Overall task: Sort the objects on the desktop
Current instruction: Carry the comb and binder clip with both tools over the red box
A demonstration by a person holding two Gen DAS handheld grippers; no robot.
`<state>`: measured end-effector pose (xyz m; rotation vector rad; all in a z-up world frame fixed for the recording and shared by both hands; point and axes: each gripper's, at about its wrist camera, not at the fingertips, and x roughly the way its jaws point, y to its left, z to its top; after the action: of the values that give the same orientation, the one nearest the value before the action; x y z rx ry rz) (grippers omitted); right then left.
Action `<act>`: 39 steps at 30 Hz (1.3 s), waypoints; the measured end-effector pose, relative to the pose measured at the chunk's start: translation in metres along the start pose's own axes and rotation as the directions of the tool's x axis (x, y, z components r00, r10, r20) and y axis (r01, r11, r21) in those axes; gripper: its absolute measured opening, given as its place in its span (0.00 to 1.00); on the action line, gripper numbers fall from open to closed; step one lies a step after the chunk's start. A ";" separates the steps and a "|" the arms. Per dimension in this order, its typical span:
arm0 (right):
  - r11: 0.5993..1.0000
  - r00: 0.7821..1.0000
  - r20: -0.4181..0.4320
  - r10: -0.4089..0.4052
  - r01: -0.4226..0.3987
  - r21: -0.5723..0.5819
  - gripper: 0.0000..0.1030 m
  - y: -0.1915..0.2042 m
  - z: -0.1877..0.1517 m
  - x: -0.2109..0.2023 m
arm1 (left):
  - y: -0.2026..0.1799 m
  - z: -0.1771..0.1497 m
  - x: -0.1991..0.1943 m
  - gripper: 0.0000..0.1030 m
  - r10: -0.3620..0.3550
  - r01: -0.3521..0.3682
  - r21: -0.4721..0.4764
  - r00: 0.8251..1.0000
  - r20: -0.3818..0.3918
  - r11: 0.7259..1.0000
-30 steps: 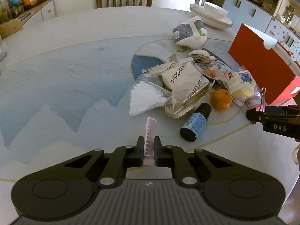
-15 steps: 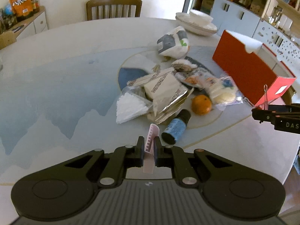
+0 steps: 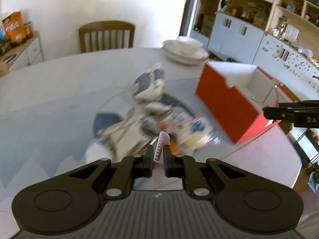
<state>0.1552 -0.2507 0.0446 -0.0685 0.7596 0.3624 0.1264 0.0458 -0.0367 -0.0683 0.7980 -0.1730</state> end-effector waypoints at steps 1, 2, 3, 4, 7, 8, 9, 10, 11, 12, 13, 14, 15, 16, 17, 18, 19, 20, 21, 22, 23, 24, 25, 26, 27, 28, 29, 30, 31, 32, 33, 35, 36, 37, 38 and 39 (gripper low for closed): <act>1.000 1.000 0.011 0.000 0.000 0.009 0.48 -0.015 0.007 -0.004 | -0.008 0.005 0.001 0.09 -0.007 0.007 0.005 1.000 0.009 1.000; 1.000 1.000 0.011 0.000 0.000 0.009 0.48 -0.015 0.007 -0.004 | -0.015 0.010 0.001 0.09 -0.013 0.013 0.010 1.000 0.015 1.000; 1.000 1.000 0.014 -0.002 0.002 0.010 0.48 -0.022 0.009 -0.004 | -0.023 0.016 0.003 0.09 -0.022 0.022 0.017 1.000 0.021 1.000; 1.000 1.000 0.012 -0.006 0.006 0.015 0.48 -0.037 0.013 -0.005 | -0.032 0.021 0.004 0.09 -0.031 0.030 0.025 0.999 0.030 0.999; 1.000 1.000 0.015 -0.013 0.013 0.022 0.48 -0.058 0.016 -0.008 | -0.056 0.034 0.010 0.09 -0.053 0.051 0.054 0.997 0.047 0.997; 1.000 1.000 0.015 -0.013 0.013 0.022 0.48 -0.058 0.016 -0.008 | -0.064 0.039 0.012 0.09 -0.061 0.057 0.065 0.997 0.051 0.996; 0.999 1.000 0.018 -0.024 0.024 0.021 0.48 -0.072 0.016 -0.009 | -0.072 0.042 0.015 0.09 -0.069 0.065 0.073 0.996 0.053 0.995; 0.999 1.000 0.018 -0.024 0.024 0.021 0.48 -0.072 0.016 -0.009 | -0.079 0.045 0.017 0.09 -0.074 0.070 0.081 0.996 0.054 0.994; 0.999 1.000 0.017 -0.026 0.026 0.026 0.48 -0.080 0.015 -0.010 | -0.086 0.048 0.020 0.09 -0.078 0.073 0.088 0.996 0.053 0.993; 0.999 1.000 0.015 -0.026 0.026 0.035 0.48 -0.086 0.015 -0.010 | -0.094 0.052 0.024 0.09 -0.086 0.081 0.095 0.995 0.050 0.992; 0.999 1.000 0.015 -0.028 0.027 0.043 0.48 -0.093 0.015 -0.010 | -0.100 0.054 0.026 0.09 -0.092 0.086 0.101 0.995 0.049 0.991; 0.998 0.999 0.014 -0.031 0.030 0.048 0.48 -0.100 0.015 -0.010 | -0.107 0.057 0.029 0.09 -0.096 0.091 0.107 0.994 0.046 0.990; 0.998 0.999 0.011 -0.040 0.039 0.057 0.48 -0.113 0.016 -0.009 | -0.115 0.060 0.033 0.09 -0.104 0.099 0.115 0.994 0.043 0.988; 0.998 0.999 0.011 -0.040 0.039 0.057 0.48 -0.113 0.016 -0.009 | -0.121 0.063 0.036 0.09 -0.109 0.103 0.123 0.993 0.043 0.987; 0.997 0.999 0.009 -0.042 0.042 0.059 0.48 -0.118 0.017 -0.009 | -0.127 0.065 0.040 0.09 -0.113 0.107 0.131 0.993 0.041 0.986; 0.997 0.999 0.006 -0.044 0.044 0.060 0.48 -0.125 0.017 -0.008 | -0.135 0.069 0.045 0.09 -0.119 0.113 0.141 0.992 0.037 0.984; 0.997 0.999 0.005 -0.047 0.046 0.063 0.48 -0.129 0.018 -0.007 | -0.141 0.071 0.049 0.09 -0.124 0.118 0.148 0.992 0.036 0.982; 0.997 0.999 0.005 -0.047 0.047 0.067 0.48 -0.135 0.018 -0.007 | -0.146 0.074 0.053 0.09 -0.128 0.121 0.154 0.991 0.032 0.981; 0.997 0.999 0.003 -0.048 0.048 0.068 0.48 -0.140 0.019 -0.005 | -0.153 0.078 0.059 0.09 -0.135 0.129 0.161 0.991 0.026 0.978; 0.996 0.999 0.000 -0.051 0.051 0.069 0.48 -0.145 0.019 -0.003 | -0.159 0.082 0.063 0.09 -0.142 0.137 0.168 0.990 0.023 0.976; 0.996 0.999 -0.004 -0.052 0.052 0.072 0.48 -0.150 0.020 -0.001 | -0.165 0.086 0.068 0.09 -0.147 0.141 0.179 0.989 0.022 0.974; 0.996 0.999 -0.007 -0.048 0.048 0.073 0.48 -0.156 0.021 0.001 | -0.171 0.089 0.073 0.09 -0.150 0.143 0.192 0.989 0.019 0.971; 0.997 0.999 -0.010 -0.043 0.044 0.071 0.48 -0.160 0.022 0.004 | -0.177 0.093 0.078 0.09 -0.155 0.149 0.202 0.988 0.013 0.968; 0.997 0.999 -0.014 -0.040 0.041 0.065 0.48 -0.164 0.023 0.007 | -0.183 0.097 0.084 0.09 -0.161 0.157 0.213 0.987 0.004 0.965; 0.998 0.999 -0.018 -0.037 0.038 0.056 0.48 -0.168 0.023 0.010 | -0.186 0.100 0.089 0.09 -0.163 0.160 0.220 0.987 -0.004 0.962; 0.998 0.999 -0.023 -0.036 0.037 0.049 0.48 -0.173 0.024 0.014 | -0.191 0.104 0.095 0.09 -0.163 0.163 0.230 0.986 -0.016 0.960; 0.998 0.999 -0.031 -0.041 0.042 0.048 0.48 -0.177 0.026 0.017 | -0.196 0.107 0.101 0.09 -0.164 0.165 0.237 0.986 -0.025 0.957; 0.998 0.998 -0.039 -0.041 0.043 0.048 0.48 -0.179 0.026 0.021 | -0.200 0.111 0.110 0.09 -0.163 0.168 0.243 0.986 -0.042 0.955; 0.998 0.998 -0.050 -0.037 0.040 0.048 0.48 -0.184 0.028 0.026 | -0.203 0.114 0.117 0.09 -0.163 0.172 0.244 0.985 -0.055 0.955; 0.998 0.997 -0.066 -0.045 0.048 0.048 0.48 -0.190 0.029 0.033 | -0.206 0.117 0.123 0.09 -0.161 0.174 0.242 0.984 -0.069 0.955; 0.998 0.997 -0.066 -0.045 0.048 0.048 0.48 -0.190 0.029 0.033 | -0.209 0.120 0.132 0.09 -0.159 0.176 0.244 0.983 -0.089 0.954; 0.999 0.996 -0.084 -0.037 0.040 0.035 0.48 -0.196 0.030 0.042 | -0.213 0.124 0.148 0.09 -0.149 0.174 0.250 0.982 -0.118 0.952; 0.999 0.995 -0.092 -0.037 0.040 0.030 0.48 -0.198 0.030 0.046 | -0.215 0.126 0.155 0.09 -0.144 0.175 0.255 0.980 -0.134 0.951; 0.999 0.994 -0.104 -0.033 0.035 0.017 0.48 -0.199 0.030 0.051 | -0.216 0.128 0.163 0.09 -0.142 0.177 0.257 0.978 -0.150 0.950; 0.999 0.993 -0.111 -0.031 0.031 0.006 0.48 -0.200 0.030 0.055 | -0.219 0.129 0.171 0.09 -0.138 0.179 0.262 0.976 -0.169 0.948; 0.999 0.993 -0.113 -0.036 0.036 -0.008 0.48 -0.201 0.030 0.059 | -0.222 0.130 0.180 0.09 -0.131 0.178 0.271 0.974 -0.186 0.946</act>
<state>0.2834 -0.4154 0.0121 -0.1087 0.8685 0.3283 0.3146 -0.2055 -0.0454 0.1597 0.9263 -0.4470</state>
